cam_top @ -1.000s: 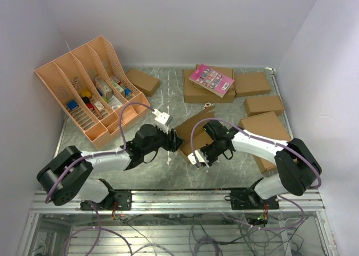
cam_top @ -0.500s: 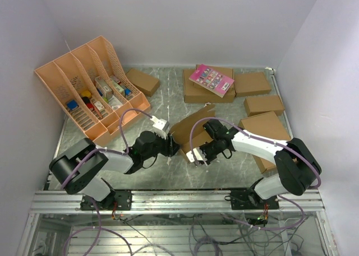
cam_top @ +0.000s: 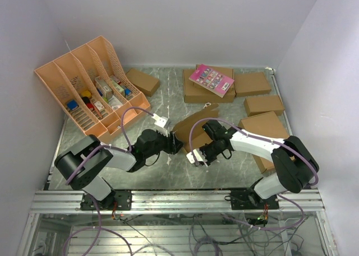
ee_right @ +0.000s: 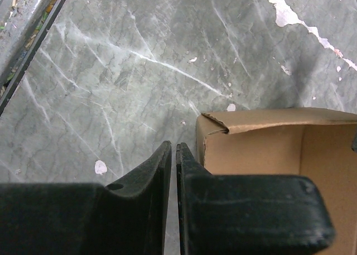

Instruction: Fold the paper box

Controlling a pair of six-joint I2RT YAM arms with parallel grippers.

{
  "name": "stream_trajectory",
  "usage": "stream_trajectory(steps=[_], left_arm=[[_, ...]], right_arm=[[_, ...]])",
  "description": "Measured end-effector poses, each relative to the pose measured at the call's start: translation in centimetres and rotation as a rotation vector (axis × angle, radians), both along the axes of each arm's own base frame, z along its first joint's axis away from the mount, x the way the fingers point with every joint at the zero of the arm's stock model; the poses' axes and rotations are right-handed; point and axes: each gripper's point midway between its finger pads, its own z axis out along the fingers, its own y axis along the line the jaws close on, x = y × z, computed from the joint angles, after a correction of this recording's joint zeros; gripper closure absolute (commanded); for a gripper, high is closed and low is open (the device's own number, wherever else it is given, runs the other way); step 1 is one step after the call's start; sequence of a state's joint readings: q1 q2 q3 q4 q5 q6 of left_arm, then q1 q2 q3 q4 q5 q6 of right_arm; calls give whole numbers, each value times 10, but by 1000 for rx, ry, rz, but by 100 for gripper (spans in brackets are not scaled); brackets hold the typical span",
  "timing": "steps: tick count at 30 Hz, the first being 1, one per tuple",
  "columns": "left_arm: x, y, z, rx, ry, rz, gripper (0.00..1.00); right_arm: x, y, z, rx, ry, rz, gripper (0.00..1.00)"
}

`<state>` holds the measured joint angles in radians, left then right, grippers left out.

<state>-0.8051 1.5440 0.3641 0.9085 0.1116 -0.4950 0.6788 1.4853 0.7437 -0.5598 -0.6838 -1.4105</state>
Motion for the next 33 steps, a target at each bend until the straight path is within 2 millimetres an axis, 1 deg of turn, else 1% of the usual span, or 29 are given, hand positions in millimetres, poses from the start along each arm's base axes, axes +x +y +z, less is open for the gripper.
stream_trajectory(steps=[4, 7, 11, 15, 19, 24, 29, 32, 33], left_arm=[[2, 0, 3, -13, -1, 14, 41], [4, 0, 4, -21, 1, 28, 45], [7, -1, -2, -27, 16, 40, 53], [8, -3, -10, -29, 30, 44, 63], [11, -6, -8, -37, 25, 50, 72], [15, -7, -4, -47, 11, 60, 74], [14, -12, -1, -47, 2, 49, 74], [13, -14, 1, -47, -4, 43, 76], [13, -15, 1, -47, -5, 41, 76]], right_arm=[[0, 0, 0, -1, 1, 1, 92], [0, 0, 0, -2, 2, 1, 92], [0, 0, 0, -2, 2, 0, 92], [0, -1, 0, -3, 1, -1, 92], [0, -1, -1, -5, 1, -1, 92], [-3, -3, -1, -12, 12, 5, 92], [-13, -7, -4, -24, 44, 36, 93], [-14, -8, -5, -28, 54, 33, 99], [-13, -7, -5, -27, 54, 23, 99]])
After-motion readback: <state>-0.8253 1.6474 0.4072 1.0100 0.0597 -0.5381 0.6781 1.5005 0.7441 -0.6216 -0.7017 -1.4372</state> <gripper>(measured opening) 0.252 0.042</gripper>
